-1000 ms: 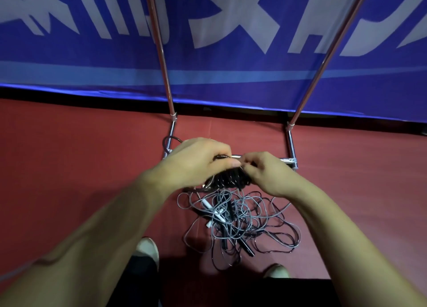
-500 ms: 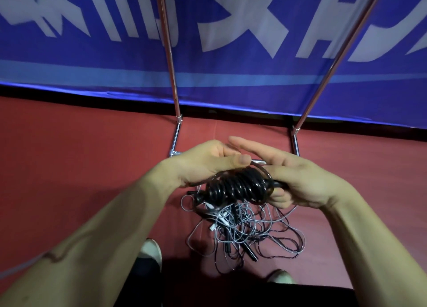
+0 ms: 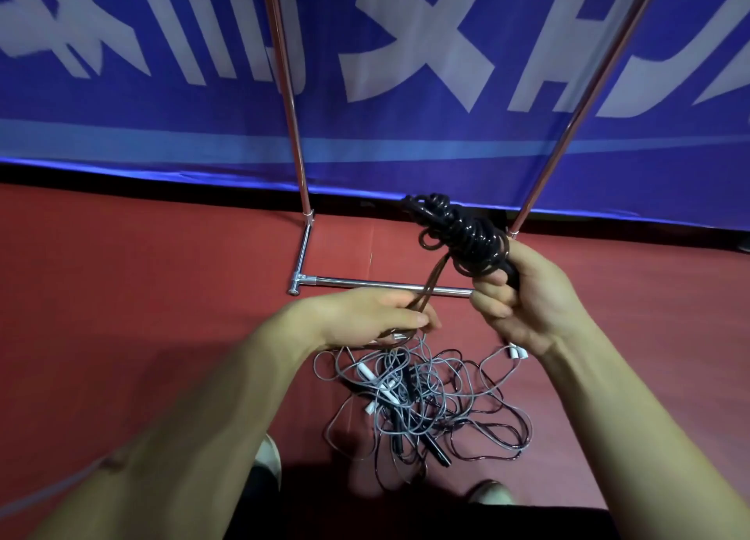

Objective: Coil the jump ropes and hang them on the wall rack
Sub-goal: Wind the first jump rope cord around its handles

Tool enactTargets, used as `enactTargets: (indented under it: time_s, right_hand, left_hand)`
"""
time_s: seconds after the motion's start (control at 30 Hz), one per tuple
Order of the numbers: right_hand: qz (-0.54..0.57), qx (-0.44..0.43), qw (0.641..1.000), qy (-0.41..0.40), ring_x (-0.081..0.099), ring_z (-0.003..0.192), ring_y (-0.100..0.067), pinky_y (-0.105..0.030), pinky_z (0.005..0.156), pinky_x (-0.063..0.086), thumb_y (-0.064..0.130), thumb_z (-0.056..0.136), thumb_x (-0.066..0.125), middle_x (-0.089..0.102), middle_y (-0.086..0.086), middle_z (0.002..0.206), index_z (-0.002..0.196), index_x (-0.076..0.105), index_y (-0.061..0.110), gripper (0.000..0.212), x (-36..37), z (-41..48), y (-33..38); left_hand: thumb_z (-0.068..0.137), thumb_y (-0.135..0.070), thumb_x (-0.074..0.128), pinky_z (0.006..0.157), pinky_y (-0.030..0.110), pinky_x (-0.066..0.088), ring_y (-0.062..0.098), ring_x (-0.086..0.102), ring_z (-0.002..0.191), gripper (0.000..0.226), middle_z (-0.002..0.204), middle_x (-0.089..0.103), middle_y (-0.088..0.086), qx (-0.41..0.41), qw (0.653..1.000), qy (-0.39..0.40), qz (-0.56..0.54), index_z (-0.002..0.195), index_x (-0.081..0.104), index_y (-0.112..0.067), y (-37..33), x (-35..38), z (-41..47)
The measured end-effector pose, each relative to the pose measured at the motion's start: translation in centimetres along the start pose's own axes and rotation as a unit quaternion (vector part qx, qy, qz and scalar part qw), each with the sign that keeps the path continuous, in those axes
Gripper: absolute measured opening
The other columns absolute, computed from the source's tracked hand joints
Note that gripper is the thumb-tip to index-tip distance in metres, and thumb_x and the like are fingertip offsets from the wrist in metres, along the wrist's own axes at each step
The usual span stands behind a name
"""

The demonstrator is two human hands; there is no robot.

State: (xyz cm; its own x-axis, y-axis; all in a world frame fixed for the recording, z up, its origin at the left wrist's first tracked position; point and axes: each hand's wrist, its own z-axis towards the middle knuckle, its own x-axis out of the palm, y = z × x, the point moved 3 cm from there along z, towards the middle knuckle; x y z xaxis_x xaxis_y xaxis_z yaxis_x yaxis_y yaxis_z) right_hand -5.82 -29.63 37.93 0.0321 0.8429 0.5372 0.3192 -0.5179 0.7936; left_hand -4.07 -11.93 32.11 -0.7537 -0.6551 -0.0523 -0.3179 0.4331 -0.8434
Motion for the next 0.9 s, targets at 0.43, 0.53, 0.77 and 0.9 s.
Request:
enactTargets:
  time_s: [0.43,0.53,0.77,0.9]
  right_hand:
    - [0.051,0.022,0.993,-0.106,0.018,0.035,-0.003,-0.018,0.037,0.010,0.009,0.097,0.043,0.032,0.004,0.051,0.052,0.054,0.017,0.048,-1.7,1.0,-0.5]
    - [0.020,0.056,0.991,-0.118,0.020,0.036,-0.004,-0.018,0.036,0.011,0.009,0.097,0.046,0.032,0.002,0.051,0.052,0.059,0.015,0.047,-1.5,1.1,-1.2]
    - [0.042,0.095,0.992,-0.065,0.019,0.036,-0.003,-0.016,0.034,0.012,0.010,0.099,0.045,0.031,0.002,0.053,0.053,0.059,0.015,0.048,-0.1,0.8,-2.1]
    - [-0.070,0.005,0.993,-0.097,0.023,0.038,-0.005,-0.015,0.036,0.019,0.009,0.102,0.043,0.038,-0.001,0.054,0.088,0.066,0.009,0.027,-0.9,1.5,-2.2]
  left_hand:
    - [0.102,-0.008,0.044,0.064,0.025,0.057,0.021,0.067,0.084,0.026,0.120,0.065,0.007,-0.127,0.967,-0.219,0.006,0.113,0.065,-0.019,2.7,-1.9,0.5]
    - [0.098,-0.006,0.043,0.061,0.009,0.044,0.006,0.060,0.080,0.047,0.130,0.057,-0.010,0.022,0.941,-0.322,0.107,0.136,0.058,-0.028,-0.4,-1.7,-0.1]
    - [0.102,-0.011,0.050,0.059,0.016,0.045,0.003,0.059,0.062,0.016,0.077,0.064,-0.002,0.072,0.989,-0.110,-0.066,0.113,0.062,-0.013,-2.0,2.1,0.4]
    - [0.106,-0.028,0.045,0.044,0.024,0.048,0.016,0.053,0.049,0.022,0.075,0.050,0.007,-0.058,0.994,-0.083,-0.050,0.092,0.055,-0.014,-0.7,3.4,0.6]
